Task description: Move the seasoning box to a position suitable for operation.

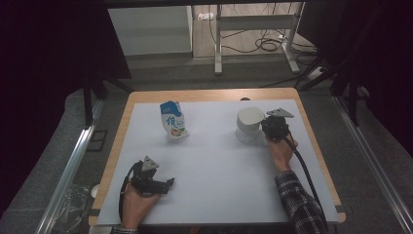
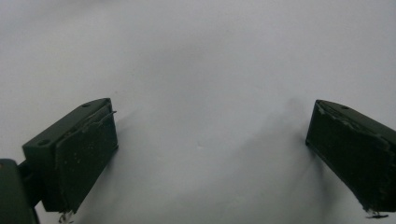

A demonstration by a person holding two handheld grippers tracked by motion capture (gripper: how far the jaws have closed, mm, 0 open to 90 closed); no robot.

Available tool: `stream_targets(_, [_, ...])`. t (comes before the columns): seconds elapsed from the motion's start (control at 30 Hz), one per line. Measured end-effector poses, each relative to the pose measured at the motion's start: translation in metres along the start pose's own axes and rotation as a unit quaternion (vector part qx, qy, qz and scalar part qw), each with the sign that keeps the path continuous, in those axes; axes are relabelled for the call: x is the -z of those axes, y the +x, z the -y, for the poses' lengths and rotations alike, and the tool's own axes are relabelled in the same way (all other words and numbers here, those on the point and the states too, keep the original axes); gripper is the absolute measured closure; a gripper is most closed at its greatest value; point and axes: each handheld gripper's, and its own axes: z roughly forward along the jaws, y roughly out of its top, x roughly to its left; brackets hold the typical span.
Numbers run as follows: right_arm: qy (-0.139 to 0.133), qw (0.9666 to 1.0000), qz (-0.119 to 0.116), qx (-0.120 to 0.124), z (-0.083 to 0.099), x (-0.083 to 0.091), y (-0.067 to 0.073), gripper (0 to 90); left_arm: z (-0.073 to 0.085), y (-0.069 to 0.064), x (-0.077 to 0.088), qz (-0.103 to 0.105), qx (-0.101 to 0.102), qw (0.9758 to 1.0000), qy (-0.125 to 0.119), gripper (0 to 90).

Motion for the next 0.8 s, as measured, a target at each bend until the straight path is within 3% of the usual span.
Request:
stream_targets(0.13, [0.003,1.0000,-0.001,0.000,0.000,0.001,0.000,81.8,0.000,0.000,0.000,0.000,0.000,1.0000,0.000,2.1])
stream_targets(0.37, [0.000,0.9997,-0.011,-0.021,-0.001,0.002,-0.002,80.8,0.000,0.000,0.000,0.000,0.000,1.0000,0.000,2.1])
stream_targets(0.67, [0.000,0.9996,-0.019,-0.021,-0.003,0.008,-0.001,80.2,0.000,0.000,0.000,0.000,0.000,1.0000,0.000,2.1])
stream_targets(0.8, [-0.004,0.9988,-0.033,-0.034,-0.005,0.013,-0.001,80.4,0.000,0.000,0.000,0.000,0.000,1.0000,0.000,2.1])
